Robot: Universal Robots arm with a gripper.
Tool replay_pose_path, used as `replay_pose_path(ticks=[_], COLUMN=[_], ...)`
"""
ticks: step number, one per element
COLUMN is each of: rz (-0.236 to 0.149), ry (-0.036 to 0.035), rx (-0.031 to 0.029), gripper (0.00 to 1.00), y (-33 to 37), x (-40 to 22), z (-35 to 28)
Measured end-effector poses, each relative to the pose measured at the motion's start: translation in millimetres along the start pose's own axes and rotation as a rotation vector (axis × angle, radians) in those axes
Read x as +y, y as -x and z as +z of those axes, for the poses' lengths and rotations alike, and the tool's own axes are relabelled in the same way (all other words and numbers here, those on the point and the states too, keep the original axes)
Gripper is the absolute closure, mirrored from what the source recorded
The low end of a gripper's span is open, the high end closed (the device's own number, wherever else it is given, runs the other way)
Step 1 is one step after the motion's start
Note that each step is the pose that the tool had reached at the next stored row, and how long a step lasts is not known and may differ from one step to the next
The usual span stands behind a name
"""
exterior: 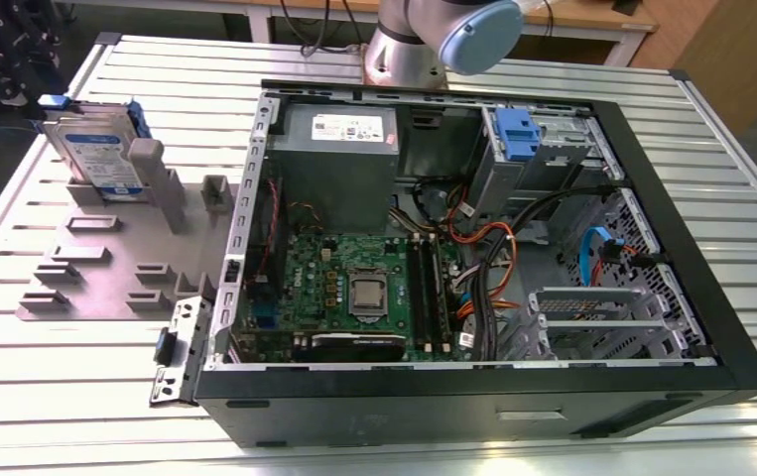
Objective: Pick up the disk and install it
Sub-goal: 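Pick up the disk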
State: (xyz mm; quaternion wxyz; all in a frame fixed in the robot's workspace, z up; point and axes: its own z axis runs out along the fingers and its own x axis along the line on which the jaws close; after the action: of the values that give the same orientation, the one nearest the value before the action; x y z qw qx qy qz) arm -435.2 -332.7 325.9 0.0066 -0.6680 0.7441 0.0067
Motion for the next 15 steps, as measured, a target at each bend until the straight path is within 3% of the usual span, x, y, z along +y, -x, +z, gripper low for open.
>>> replay_pose_path(ticks=[15], rz=[-0.024], ry=[-0.0050], rx=[-0.0007], gripper=[0.47], y=[1.0], x=[0.3], z=[11.3])
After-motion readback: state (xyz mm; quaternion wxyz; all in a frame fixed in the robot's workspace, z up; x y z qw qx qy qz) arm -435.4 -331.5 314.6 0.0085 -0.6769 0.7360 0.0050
